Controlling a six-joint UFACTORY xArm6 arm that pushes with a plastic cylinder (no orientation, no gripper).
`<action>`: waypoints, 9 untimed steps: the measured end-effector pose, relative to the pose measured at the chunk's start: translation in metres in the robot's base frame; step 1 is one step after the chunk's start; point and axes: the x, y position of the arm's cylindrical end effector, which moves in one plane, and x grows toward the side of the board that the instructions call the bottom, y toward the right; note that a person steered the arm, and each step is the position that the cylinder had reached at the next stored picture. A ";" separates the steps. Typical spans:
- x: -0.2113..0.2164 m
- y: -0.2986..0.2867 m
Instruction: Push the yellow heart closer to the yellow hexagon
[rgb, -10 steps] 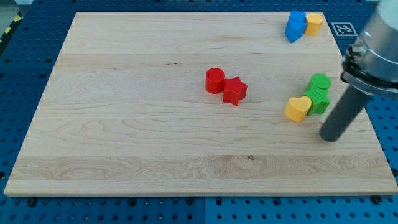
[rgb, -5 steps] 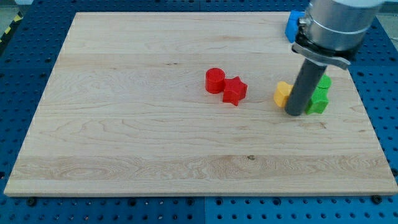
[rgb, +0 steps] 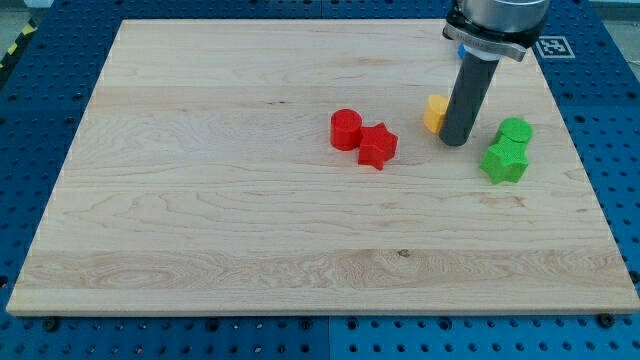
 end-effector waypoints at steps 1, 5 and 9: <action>0.014 -0.019; -0.054 -0.053; -0.001 0.020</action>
